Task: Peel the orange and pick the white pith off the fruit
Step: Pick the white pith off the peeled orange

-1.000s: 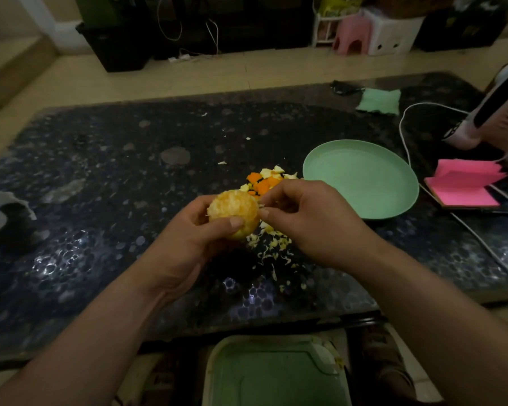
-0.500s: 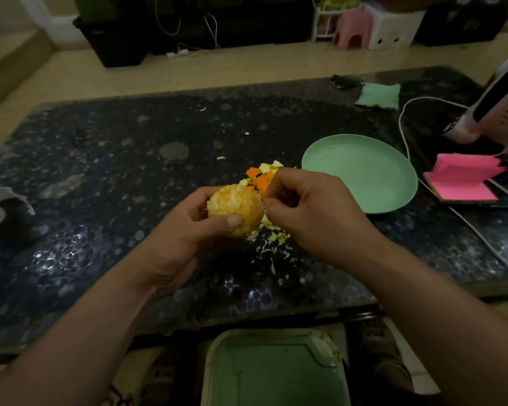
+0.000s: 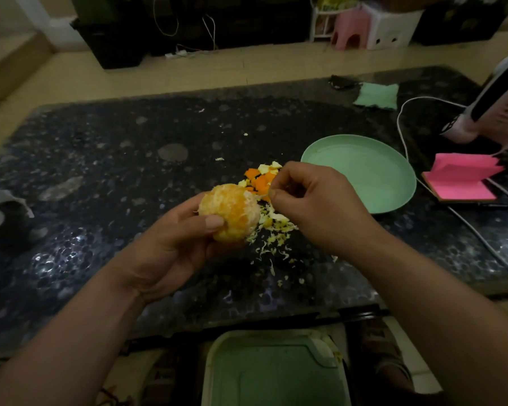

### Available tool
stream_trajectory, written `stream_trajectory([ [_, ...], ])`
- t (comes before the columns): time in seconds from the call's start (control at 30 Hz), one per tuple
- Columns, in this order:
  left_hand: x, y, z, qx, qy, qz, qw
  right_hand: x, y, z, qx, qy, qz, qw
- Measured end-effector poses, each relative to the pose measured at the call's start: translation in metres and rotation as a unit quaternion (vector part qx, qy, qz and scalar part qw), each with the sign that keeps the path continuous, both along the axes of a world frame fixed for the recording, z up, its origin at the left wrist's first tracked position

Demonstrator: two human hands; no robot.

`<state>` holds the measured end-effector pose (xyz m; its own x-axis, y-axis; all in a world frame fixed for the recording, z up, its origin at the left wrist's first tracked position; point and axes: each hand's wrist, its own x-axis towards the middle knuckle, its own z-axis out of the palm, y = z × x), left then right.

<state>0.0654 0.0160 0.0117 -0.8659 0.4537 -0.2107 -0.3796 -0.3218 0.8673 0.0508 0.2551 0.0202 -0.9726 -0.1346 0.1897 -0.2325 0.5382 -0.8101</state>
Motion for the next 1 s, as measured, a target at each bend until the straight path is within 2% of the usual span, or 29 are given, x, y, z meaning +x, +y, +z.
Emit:
stream_trajectory([
  [0.13,0.003,0.002,0.003,0.027,-0.022,-0.003,0.999,-0.004,0.002,-0.004,0.006,0.002,-0.026,1.000],
  [0.27,0.002,0.005,0.000,0.025,-0.070,0.034,0.997,-0.009,0.002,-0.012,0.105,-0.009,-0.048,0.993],
  [0.43,0.001,0.010,-0.008,-0.005,-0.086,0.051,0.995,-0.010,0.002,-0.017,0.203,-0.026,-0.057,0.977],
  [0.63,-0.004,0.012,-0.013,-0.007,-0.074,0.065,0.995,-0.008,0.002,-0.013,0.177,-0.008,-0.066,0.982],
  [0.8,-0.009,0.011,-0.016,-0.037,-0.044,0.092,0.994,0.000,-0.002,-0.002,0.060,-0.018,-0.012,0.998],
  [0.9,-0.009,0.013,-0.015,-0.053,-0.032,0.102,0.993,0.007,-0.004,0.001,0.056,-0.021,0.017,0.998],
  [1.0,-0.006,0.017,-0.012,-0.056,-0.026,0.113,0.992,0.009,-0.004,0.001,0.076,-0.009,0.005,0.997],
])
